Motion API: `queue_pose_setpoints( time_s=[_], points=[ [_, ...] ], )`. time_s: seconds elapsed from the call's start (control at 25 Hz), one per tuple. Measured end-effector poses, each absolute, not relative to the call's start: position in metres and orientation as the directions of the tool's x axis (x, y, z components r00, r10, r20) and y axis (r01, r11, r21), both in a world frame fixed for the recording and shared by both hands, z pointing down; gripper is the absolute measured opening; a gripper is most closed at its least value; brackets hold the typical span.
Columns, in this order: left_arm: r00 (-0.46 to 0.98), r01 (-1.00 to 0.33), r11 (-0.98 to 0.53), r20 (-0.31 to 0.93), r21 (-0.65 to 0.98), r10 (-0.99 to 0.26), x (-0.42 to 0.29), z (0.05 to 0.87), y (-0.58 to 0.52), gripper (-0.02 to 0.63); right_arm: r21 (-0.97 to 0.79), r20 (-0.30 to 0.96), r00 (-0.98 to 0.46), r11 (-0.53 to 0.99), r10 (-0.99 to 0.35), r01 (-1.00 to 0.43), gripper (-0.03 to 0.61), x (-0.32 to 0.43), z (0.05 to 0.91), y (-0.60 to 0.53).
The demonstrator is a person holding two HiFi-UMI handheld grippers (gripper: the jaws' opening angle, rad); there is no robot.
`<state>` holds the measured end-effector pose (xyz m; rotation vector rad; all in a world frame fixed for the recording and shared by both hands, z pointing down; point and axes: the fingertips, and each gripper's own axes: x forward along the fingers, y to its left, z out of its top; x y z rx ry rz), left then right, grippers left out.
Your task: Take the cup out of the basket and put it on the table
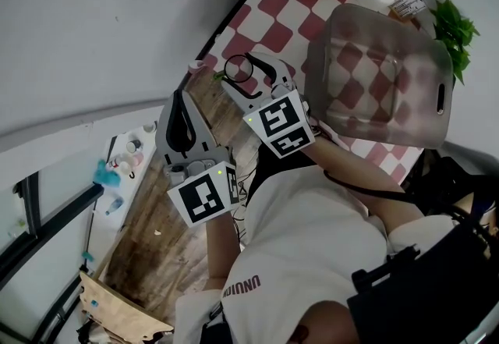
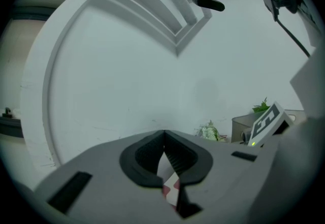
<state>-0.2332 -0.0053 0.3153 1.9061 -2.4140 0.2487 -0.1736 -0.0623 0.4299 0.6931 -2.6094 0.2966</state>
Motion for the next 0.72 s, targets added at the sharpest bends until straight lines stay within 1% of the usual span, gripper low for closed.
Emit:
queue_pose_setpoints(
  time_s=[0.72],
  points=[
    [-0.221,-0.973,0.207,0.169,-0.098,-0.960,-0.231,0.322,-0.008,0.012,-0.090,0.508,-0.740,0.827,-0.441,-0.555,0.281,-0.167,0.470,-0.073]
  ],
)
